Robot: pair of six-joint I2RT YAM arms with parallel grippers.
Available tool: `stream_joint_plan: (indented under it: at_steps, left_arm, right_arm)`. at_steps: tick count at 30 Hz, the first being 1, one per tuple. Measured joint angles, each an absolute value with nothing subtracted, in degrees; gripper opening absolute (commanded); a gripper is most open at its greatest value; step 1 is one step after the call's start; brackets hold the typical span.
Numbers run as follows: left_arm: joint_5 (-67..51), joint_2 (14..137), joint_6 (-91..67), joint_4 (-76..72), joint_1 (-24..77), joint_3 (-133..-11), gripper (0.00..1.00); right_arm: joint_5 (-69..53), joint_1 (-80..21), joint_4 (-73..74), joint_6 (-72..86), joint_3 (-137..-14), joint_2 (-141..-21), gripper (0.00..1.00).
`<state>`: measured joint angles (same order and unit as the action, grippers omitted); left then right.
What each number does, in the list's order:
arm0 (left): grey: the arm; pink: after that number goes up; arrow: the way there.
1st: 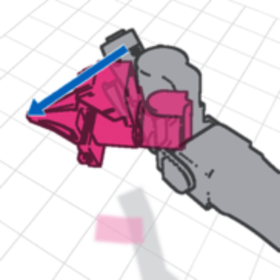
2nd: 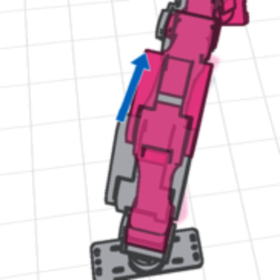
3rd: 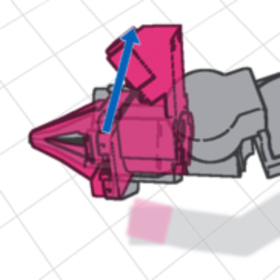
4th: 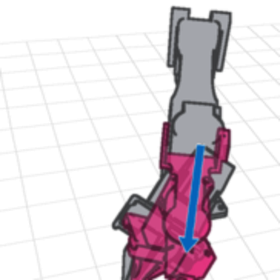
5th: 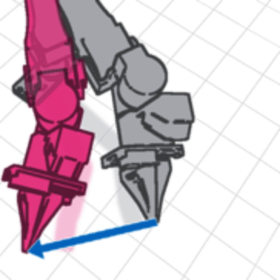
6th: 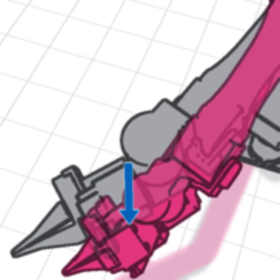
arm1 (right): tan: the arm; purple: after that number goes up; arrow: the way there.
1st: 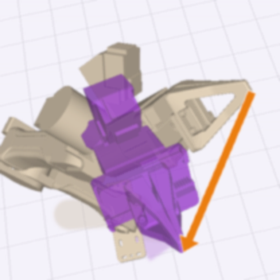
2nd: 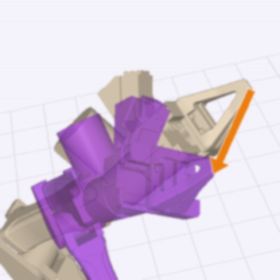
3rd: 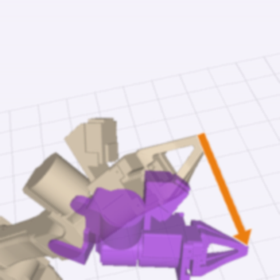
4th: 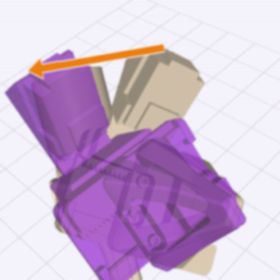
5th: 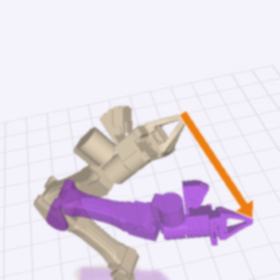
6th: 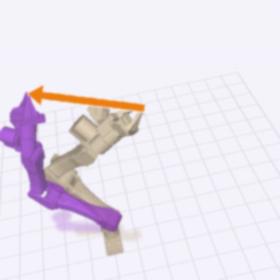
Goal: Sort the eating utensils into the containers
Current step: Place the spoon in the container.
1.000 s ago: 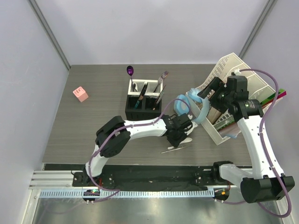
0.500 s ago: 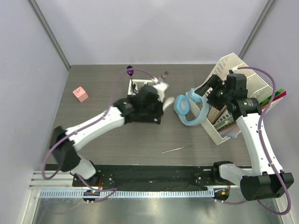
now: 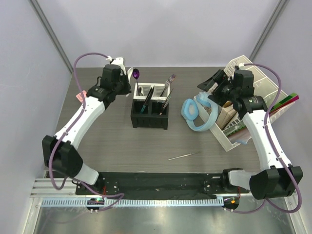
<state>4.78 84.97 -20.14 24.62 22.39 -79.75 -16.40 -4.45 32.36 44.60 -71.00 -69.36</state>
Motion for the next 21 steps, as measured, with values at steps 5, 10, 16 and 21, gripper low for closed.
stream_joint_plan:
  at_steps: [5,10,16,21]
  left_arm:
    - [2.72,93.19,-20.21,20.93,20.21,-81.71,0.00]
    - [-0.47,100.18,-21.96,16.73,20.23,-83.44,0.00]
    - [-2.46,102.43,-24.51,10.68,20.25,-83.44,0.00]
    - [-2.55,102.43,-25.80,4.54,20.51,-81.78,0.00]
  right_arm:
    - [-17.78,-4.91,30.41,45.50,-71.40,-70.04,0.85]
    - [-18.37,-5.04,30.15,46.00,-71.46,-70.13,0.85]
    - [-18.63,-5.10,30.20,46.06,-71.50,-70.15,0.85]
    - [-19.31,-5.13,30.20,46.09,-72.16,-71.16,0.85]
